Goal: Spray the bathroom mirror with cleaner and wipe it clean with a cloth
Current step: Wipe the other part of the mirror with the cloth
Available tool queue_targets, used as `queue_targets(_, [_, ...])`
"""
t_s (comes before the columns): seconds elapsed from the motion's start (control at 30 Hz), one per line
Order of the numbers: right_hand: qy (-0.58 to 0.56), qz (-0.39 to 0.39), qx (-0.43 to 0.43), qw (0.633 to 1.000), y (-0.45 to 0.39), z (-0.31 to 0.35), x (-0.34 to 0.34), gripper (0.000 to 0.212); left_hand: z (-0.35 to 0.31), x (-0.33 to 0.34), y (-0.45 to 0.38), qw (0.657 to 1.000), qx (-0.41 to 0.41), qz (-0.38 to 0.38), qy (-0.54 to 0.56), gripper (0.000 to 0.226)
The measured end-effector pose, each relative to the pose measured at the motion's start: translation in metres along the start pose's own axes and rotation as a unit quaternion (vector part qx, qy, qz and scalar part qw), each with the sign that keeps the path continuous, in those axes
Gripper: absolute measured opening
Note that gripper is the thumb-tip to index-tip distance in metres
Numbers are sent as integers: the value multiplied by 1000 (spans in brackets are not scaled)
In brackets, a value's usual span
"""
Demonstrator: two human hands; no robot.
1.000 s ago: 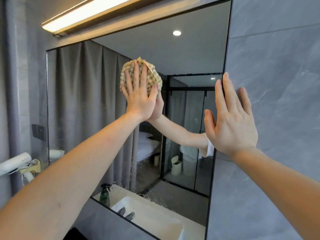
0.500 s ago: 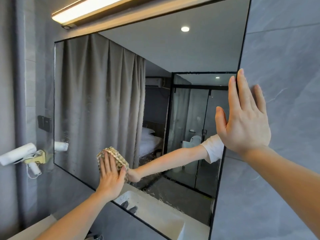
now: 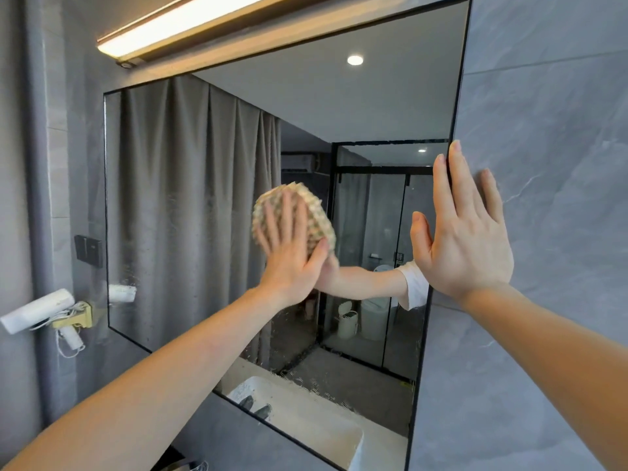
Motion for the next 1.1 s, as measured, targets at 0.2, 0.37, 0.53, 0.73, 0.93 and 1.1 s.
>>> queue_targets(0.2, [0,-5,-6,1000,1,1,-1,72,-46,-9,-29,997,54,-52,-36,78])
queue_targets(0.37, [-6,-6,-6,1000,1,0,0,72,-23,9,13,996,68,-45,-29,75])
queue_targets(0.53, [-10,1,-4,1000,1,0,0,72,44,46,112,997,49,21,-51,78])
queue_targets(0.73, [-10,2,1,1000,1,-2,1,72,153,98,223,973,-93,176,-119,88])
queue_targets(0.93, [-14,-1,1,1000,1,0,1,72,164,109,232,954,-157,243,-71,108])
queue_targets(1.1, [-15,-3,1,1000,1,0,0,72,115,77,185,967,-174,184,8,104])
Point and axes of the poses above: each hand's wrist, its own y-axis away from the middle knuckle, its own x-axis out of the palm, z = x × y, the point moved 5 cm from there along -y, towards the middle knuckle, and after that the axes turned 2 degrees about -y, right-handed, at the moved point
